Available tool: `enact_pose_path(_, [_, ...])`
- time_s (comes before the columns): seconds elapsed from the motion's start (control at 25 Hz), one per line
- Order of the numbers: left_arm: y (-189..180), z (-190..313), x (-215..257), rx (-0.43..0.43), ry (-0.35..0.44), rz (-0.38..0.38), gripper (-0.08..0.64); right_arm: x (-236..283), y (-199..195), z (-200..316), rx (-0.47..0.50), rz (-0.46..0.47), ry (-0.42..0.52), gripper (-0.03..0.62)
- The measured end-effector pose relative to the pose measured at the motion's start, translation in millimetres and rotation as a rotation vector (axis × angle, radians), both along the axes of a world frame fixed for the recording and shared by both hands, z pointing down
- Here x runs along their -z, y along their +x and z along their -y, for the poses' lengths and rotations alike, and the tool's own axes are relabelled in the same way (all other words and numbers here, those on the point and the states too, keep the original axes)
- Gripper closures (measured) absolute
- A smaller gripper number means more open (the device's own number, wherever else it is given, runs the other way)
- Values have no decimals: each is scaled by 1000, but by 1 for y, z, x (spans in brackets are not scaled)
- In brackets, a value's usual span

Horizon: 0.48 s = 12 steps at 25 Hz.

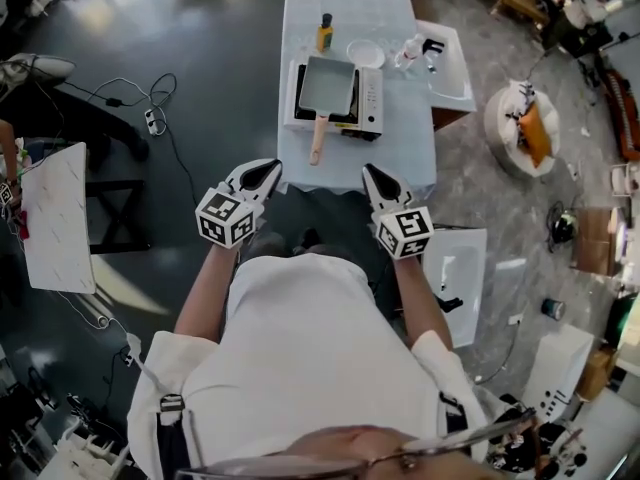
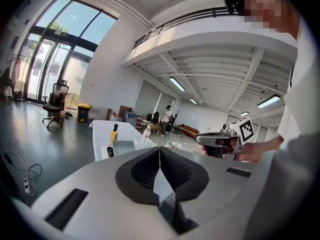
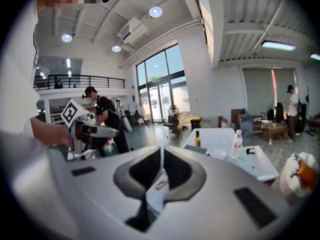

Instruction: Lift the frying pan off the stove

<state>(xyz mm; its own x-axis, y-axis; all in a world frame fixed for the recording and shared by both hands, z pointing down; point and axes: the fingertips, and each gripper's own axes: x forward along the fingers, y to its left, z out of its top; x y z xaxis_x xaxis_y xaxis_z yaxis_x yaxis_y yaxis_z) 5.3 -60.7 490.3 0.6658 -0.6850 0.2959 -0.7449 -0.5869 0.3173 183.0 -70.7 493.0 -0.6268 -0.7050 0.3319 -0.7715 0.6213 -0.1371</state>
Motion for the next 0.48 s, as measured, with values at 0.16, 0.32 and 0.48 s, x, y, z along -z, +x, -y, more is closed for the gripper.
enact_pose_path(0.16, [1,9,-9,12,-26,-4,529,-7,-6,11,30,-4,-20,555])
enact_pose_path(0.32, [4,18,-19,10,-48,-11,529,-16,-12,18,49,-13,-45,555])
enact_pose_path(0.48, [5,31,-30,-5,-70,-19,529,-27,-16,30,47,-15,-77,555])
